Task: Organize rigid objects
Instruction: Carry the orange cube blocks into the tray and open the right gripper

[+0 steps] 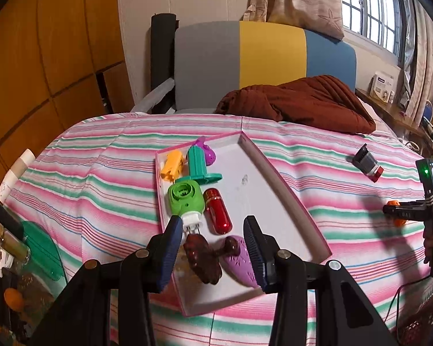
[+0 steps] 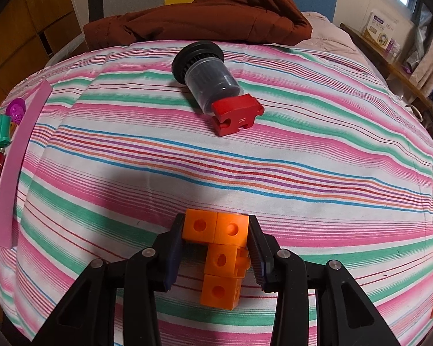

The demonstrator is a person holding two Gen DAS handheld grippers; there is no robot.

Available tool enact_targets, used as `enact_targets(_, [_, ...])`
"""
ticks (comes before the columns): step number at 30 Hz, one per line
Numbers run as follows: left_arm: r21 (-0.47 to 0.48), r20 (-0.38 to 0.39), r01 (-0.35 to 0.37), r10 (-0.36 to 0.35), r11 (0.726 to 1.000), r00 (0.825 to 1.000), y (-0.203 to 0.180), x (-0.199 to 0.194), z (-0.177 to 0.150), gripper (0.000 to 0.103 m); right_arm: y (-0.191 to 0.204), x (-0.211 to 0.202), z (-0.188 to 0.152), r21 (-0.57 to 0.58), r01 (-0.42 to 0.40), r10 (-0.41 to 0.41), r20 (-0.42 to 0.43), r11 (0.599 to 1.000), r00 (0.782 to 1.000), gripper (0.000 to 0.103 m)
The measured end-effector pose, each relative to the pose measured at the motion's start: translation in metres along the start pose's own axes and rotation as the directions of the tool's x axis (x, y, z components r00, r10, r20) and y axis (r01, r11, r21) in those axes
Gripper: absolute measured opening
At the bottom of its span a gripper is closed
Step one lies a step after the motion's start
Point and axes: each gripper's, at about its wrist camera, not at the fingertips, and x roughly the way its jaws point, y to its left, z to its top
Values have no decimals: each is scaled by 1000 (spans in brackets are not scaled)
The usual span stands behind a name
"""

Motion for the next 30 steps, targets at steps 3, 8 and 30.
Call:
enact_targets(3, [3, 0, 2, -2, 1000, 1000, 1, -2, -4, 44, 5, -2, -2, -8, -16, 16, -12, 1000, 1000, 41])
enact_targets(8, [-5, 2, 7, -7, 1000, 1000, 5, -4, -8, 44, 21, -7, -4, -21, -35, 35, -29, 999, 999, 41])
enact_targets(30, [-55, -6, -18, 17, 998, 1000, 27, -4, -19, 44, 147, -56, 17, -100, -272, 283, 119, 957, 952, 41])
